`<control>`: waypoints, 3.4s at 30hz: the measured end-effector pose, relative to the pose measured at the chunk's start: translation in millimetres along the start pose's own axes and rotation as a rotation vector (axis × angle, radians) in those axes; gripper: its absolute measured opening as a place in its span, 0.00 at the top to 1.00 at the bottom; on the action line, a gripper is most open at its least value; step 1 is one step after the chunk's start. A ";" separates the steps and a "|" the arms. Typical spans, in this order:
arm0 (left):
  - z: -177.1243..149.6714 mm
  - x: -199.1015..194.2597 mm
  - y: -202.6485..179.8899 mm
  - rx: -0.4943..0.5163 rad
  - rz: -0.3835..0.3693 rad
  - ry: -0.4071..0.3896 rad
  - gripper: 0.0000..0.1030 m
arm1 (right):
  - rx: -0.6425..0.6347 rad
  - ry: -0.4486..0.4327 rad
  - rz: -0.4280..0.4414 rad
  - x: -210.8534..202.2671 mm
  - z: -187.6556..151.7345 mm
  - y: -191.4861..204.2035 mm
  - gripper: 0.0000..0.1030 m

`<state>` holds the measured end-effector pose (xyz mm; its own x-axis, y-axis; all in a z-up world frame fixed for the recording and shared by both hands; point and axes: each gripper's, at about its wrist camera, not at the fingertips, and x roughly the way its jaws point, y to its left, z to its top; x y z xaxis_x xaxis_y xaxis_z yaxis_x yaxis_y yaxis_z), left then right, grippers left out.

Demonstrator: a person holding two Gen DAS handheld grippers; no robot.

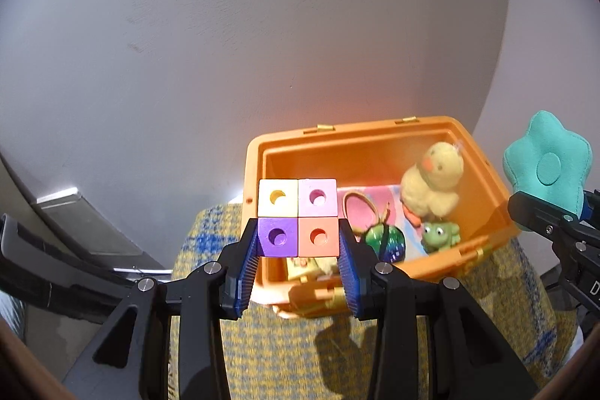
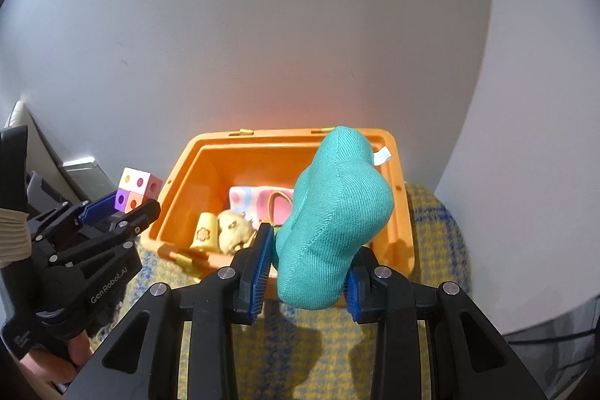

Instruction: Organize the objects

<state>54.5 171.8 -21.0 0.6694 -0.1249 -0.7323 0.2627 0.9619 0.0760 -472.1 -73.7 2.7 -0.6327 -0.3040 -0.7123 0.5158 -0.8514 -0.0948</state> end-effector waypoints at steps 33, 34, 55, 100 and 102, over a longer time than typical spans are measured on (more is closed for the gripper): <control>38.3 67.7 10.1 0.010 -0.010 0.077 0.06 | -0.032 0.064 -0.058 70.2 48.0 -8.2 0.15; 38.1 65.8 10.4 0.009 -0.006 0.078 0.05 | -0.030 0.067 -0.061 72.0 50.8 -4.4 0.14; -6.1 9.8 5.6 0.021 0.008 0.118 0.00 | -0.005 0.126 -0.070 27.1 7.9 -8.5 0.08; -132.9 -128.7 32.3 -0.037 -0.087 0.194 0.00 | 0.042 0.165 -0.044 -98.9 -129.4 10.2 0.07; -138.0 -135.7 32.4 -0.032 -0.095 0.199 0.00 | 0.049 0.174 -0.041 -104.2 -135.5 9.6 0.07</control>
<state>-123.7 253.5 -12.6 0.4918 -0.1680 -0.8543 0.2935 0.9558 -0.0190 -322.9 7.7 -18.2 -0.5409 -0.1938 -0.8185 0.4606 -0.8825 -0.0955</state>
